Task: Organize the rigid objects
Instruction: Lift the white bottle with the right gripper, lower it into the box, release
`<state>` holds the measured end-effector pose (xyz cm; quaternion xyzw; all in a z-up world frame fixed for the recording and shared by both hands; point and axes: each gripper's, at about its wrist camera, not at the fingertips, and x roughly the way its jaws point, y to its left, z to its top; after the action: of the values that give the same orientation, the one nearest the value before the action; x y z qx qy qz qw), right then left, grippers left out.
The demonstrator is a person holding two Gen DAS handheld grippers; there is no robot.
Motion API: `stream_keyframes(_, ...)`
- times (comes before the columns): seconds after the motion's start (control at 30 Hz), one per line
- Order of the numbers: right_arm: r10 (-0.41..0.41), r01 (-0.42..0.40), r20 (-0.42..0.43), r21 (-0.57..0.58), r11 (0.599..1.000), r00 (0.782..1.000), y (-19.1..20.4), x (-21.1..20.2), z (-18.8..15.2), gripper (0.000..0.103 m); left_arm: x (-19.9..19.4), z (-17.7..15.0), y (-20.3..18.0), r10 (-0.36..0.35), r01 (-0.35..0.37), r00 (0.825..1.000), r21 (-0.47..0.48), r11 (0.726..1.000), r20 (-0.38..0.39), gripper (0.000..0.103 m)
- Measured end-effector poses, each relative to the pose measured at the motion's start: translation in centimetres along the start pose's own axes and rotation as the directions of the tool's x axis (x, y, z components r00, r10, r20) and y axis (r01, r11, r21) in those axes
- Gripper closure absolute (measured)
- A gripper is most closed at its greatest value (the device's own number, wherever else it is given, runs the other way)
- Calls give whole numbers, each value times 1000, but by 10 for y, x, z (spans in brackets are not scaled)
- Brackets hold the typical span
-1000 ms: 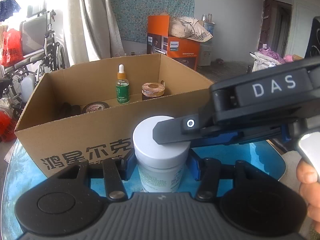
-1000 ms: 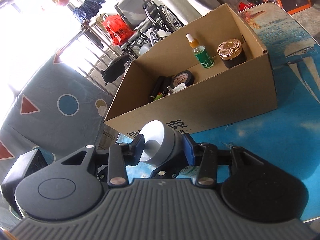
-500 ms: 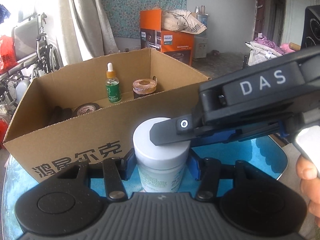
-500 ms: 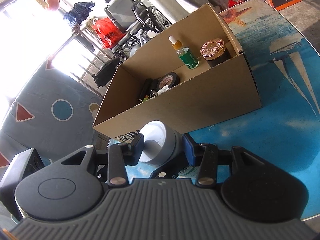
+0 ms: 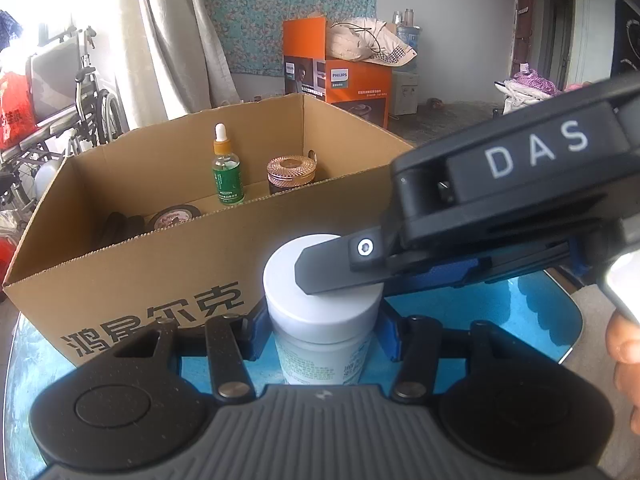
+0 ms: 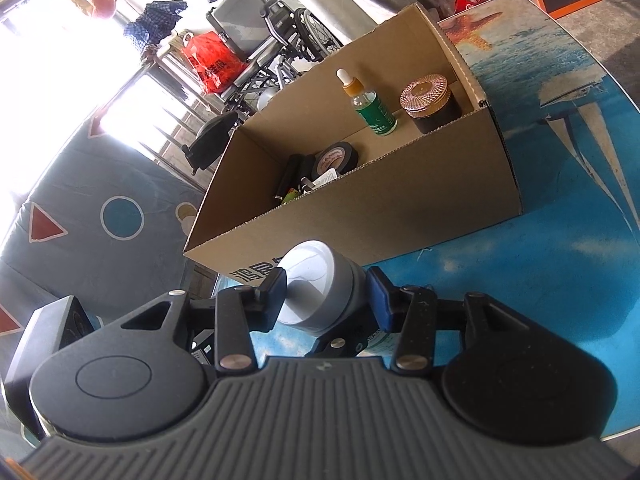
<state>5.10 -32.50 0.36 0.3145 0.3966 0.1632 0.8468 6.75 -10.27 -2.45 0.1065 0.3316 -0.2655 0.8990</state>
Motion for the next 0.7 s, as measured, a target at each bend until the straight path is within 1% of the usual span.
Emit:
stream_keyframes(0.43,11,-11,18,-23,1000,1000,5,-9,-2,59,-15,0,-6,16,-16,1000,9,1000,26,49)
stream_keyframes(0.7,31,-28,52,-59,998,998,17,-26,-6,59,-38,2,-11,37,-39,997,19,999,74,49)
